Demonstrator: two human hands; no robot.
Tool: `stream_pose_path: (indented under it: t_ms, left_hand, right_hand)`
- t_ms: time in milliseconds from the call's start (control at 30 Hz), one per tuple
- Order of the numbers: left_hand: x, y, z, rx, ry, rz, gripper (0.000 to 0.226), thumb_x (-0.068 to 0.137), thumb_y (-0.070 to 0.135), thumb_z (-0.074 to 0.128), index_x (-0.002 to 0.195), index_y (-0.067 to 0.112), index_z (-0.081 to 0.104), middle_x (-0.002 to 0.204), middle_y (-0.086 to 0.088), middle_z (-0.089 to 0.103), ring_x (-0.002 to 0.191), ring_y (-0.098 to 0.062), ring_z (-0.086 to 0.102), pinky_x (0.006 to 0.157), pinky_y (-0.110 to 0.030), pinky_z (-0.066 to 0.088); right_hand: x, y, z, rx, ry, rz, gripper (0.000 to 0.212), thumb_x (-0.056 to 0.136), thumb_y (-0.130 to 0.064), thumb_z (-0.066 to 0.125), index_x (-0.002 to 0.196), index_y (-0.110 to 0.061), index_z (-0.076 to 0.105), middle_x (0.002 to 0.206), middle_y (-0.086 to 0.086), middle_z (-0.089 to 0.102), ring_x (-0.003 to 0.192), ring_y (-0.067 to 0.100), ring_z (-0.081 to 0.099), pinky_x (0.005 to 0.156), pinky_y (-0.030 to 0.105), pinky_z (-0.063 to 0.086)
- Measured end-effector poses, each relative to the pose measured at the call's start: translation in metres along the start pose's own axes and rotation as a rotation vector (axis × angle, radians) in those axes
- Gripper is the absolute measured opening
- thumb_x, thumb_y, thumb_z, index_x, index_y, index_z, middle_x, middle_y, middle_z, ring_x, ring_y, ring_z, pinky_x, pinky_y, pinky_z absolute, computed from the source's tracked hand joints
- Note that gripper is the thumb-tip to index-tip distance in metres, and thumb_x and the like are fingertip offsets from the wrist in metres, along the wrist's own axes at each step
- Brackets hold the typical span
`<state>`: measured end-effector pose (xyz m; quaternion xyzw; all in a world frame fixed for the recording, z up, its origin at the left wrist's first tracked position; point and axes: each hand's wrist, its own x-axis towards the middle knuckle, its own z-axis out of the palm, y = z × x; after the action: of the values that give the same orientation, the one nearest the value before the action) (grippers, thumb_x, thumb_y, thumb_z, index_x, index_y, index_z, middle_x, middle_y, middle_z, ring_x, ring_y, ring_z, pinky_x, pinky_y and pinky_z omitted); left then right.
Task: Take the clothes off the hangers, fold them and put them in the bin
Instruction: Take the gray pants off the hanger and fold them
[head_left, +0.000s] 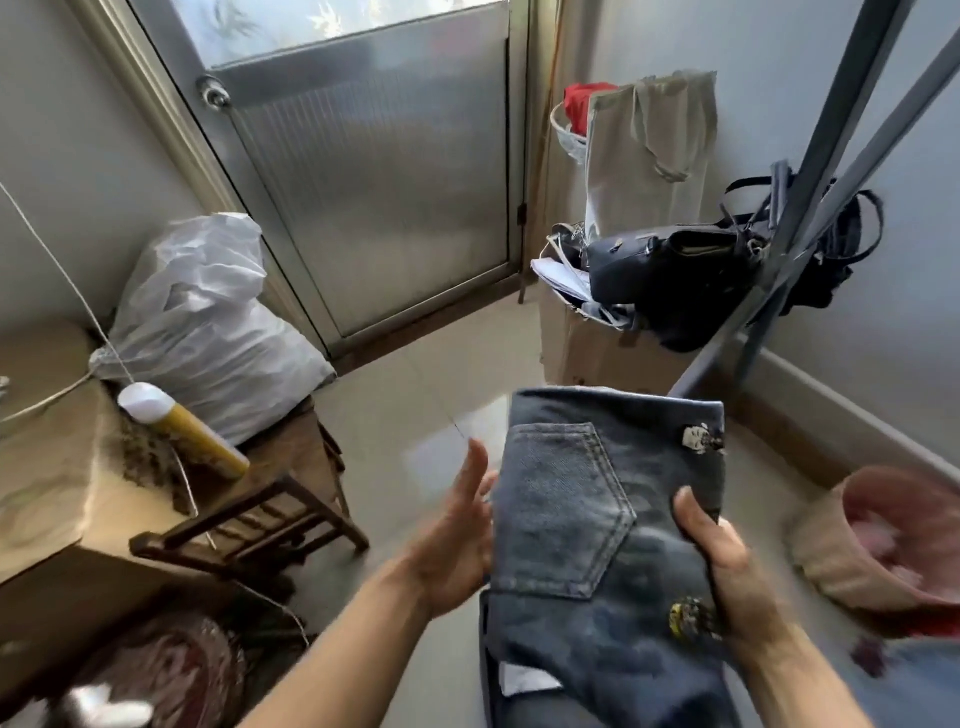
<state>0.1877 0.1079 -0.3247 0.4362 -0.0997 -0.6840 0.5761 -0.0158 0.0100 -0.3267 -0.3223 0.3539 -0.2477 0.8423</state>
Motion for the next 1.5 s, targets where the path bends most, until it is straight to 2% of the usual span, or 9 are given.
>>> stream_pose_path:
  t_ms: [200, 367, 467, 633, 733, 933, 1233, 1367, 1500]
  left_hand:
    - [0.071, -0.051, -0.043, 0.291, 0.364, 0.172, 0.035, 0.076, 0.016, 0.080, 0.107, 0.008, 0.067, 0.103, -0.011, 0.075, 0.088, -0.019, 0.073, 0.078, -0.032, 0.059]
    - [0.137, -0.084, -0.082, 0.519, 0.590, 0.333, 0.044, 0.073, 0.034, 0.084, 0.109, 0.020, 0.062, 0.102, 0.008, 0.072, 0.092, -0.007, 0.070, 0.082, -0.024, 0.056]
    - [0.171, -0.114, -0.112, 0.558, 0.697, 0.241, 0.057, 0.075, 0.050, 0.079, 0.115, 0.020, 0.053, 0.108, 0.007, 0.065, 0.094, -0.008, 0.063, 0.076, -0.019, 0.049]
    - [0.199, -0.208, -0.176, 0.501, 0.537, 0.009, 0.074, 0.084, 0.039, 0.073, 0.142, 0.035, 0.025, 0.132, -0.004, 0.056, 0.113, -0.021, 0.062, 0.101, -0.039, 0.049]
    - [0.202, -0.265, -0.209, 0.390, 0.384, -0.118, 0.044, 0.089, 0.003, 0.065, 0.121, 0.028, 0.049, 0.121, -0.012, 0.062, 0.101, -0.025, 0.066, 0.079, -0.030, 0.057]
    - [0.212, -0.363, -0.260, 0.396, 0.395, -0.419, 0.038, 0.077, -0.011, 0.062, 0.095, 0.022, 0.066, 0.104, -0.009, 0.066, 0.077, -0.016, 0.057, 0.057, -0.018, 0.045]
    - [0.248, -0.445, -0.304, 0.443, 0.799, -0.354, 0.046, 0.070, -0.020, 0.042, 0.085, 0.019, 0.062, 0.092, -0.008, 0.065, 0.072, -0.022, 0.056, 0.061, -0.028, 0.046]
    - [0.271, -0.474, -0.328, 0.516, 0.948, -0.231, 0.050, 0.066, -0.021, 0.037, 0.082, 0.021, 0.059, 0.095, -0.002, 0.062, 0.092, -0.027, 0.061, 0.088, -0.036, 0.051]
    - [0.293, -0.503, -0.349, 0.539, 0.880, -0.397, 0.054, 0.078, -0.011, 0.052, 0.118, 0.024, 0.057, 0.132, -0.005, 0.046, 0.119, -0.027, 0.052, 0.107, -0.035, 0.041]
  right_hand:
    - [0.066, 0.052, -0.037, -0.074, 0.020, 0.151, 0.102, 0.042, -0.057, 0.091, 0.119, 0.003, 0.064, 0.112, 0.026, 0.068, 0.101, 0.040, 0.068, 0.081, 0.050, 0.058]
    - [0.121, 0.103, -0.072, -0.186, 0.243, 0.026, 0.040, 0.070, -0.023, 0.071, 0.104, 0.000, 0.067, 0.086, 0.016, 0.075, 0.070, 0.026, 0.073, 0.058, 0.035, 0.060]
    - [0.147, 0.137, -0.106, -0.182, 0.322, 0.018, 0.035, 0.074, -0.025, 0.067, 0.100, -0.003, 0.068, 0.086, 0.016, 0.075, 0.070, 0.026, 0.073, 0.064, 0.039, 0.062]
    - [0.165, 0.214, -0.180, -0.166, 0.437, 0.126, 0.025, 0.087, -0.014, 0.061, 0.106, 0.001, 0.065, 0.085, 0.014, 0.075, 0.069, 0.022, 0.073, 0.058, 0.031, 0.060]
    - [0.162, 0.259, -0.224, -0.183, 0.499, 0.239, 0.018, 0.095, -0.007, 0.053, 0.105, 0.001, 0.065, 0.087, 0.017, 0.075, 0.068, 0.023, 0.073, 0.055, 0.029, 0.058]
    - [0.165, 0.345, -0.291, -0.282, 0.576, 0.453, 0.017, 0.094, 0.000, 0.053, 0.104, 0.010, 0.062, 0.084, 0.023, 0.073, 0.061, 0.027, 0.070, 0.065, 0.036, 0.055]
    - [0.221, 0.429, -0.334, -0.297, 0.552, 0.551, 0.023, 0.092, 0.010, 0.048, 0.102, -0.003, 0.064, 0.084, 0.018, 0.074, 0.077, 0.032, 0.066, 0.079, 0.044, 0.054]
    - [0.255, 0.468, -0.349, -0.321, 0.549, 0.544, 0.034, 0.090, 0.015, 0.046, 0.110, -0.006, 0.064, 0.087, 0.015, 0.073, 0.072, 0.027, 0.068, 0.077, 0.043, 0.056]
    - [0.277, 0.513, -0.358, -0.580, 0.583, 0.487, 0.070, 0.085, 0.013, 0.050, 0.145, -0.022, 0.042, 0.127, 0.009, 0.062, 0.104, 0.027, 0.063, 0.098, 0.041, 0.050]
